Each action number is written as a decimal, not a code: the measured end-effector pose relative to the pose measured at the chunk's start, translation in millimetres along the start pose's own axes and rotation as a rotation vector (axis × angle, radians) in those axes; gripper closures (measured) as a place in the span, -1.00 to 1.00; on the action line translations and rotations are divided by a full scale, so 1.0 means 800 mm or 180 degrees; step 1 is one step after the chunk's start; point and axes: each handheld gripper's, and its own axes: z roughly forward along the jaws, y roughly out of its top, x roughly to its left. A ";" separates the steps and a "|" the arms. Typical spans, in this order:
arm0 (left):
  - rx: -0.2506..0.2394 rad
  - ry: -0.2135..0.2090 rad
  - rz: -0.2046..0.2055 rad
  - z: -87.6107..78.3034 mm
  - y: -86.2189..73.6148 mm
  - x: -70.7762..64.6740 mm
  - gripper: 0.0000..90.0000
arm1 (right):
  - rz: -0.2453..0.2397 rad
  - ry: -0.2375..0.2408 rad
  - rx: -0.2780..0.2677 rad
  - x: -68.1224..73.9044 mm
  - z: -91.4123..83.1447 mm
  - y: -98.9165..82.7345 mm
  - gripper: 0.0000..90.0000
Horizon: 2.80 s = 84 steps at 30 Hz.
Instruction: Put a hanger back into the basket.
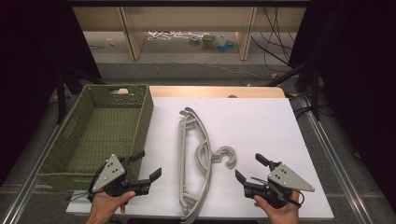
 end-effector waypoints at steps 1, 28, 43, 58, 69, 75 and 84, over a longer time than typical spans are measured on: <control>-0.0002 -0.0004 -0.0010 0.000 0.000 -0.001 -0.65 | -0.0008 0.0003 0.0013 0.000 0.000 0.000 -0.65; 0.1063 -0.0548 -0.0190 0.058 0.039 -0.041 -0.61 | 0.0041 -0.0071 0.0020 -0.008 -0.001 -0.002 -0.65; 0.2050 -0.0848 0.0093 0.150 0.030 -0.093 -0.36 | 0.0123 -0.0072 0.0031 -0.015 -0.004 -0.002 -0.63; 0.2724 -0.0817 0.0200 0.201 -0.005 -0.105 -0.05 | 0.0179 -0.0024 0.0040 -0.019 0.001 -0.006 -0.60; 0.2803 -0.0721 0.0097 0.214 -0.006 -0.097 0.08 | 0.0142 -0.0031 0.0116 -0.019 0.000 -0.005 -0.59; 0.2832 -0.0687 0.0151 0.211 -0.003 -0.103 0.23 | 0.0140 -0.0021 0.0123 -0.019 0.001 -0.006 -0.58; 0.2885 -0.0730 0.0075 0.201 -0.002 -0.096 0.39 | 0.0142 0.0001 0.0112 -0.019 0.001 -0.006 -0.57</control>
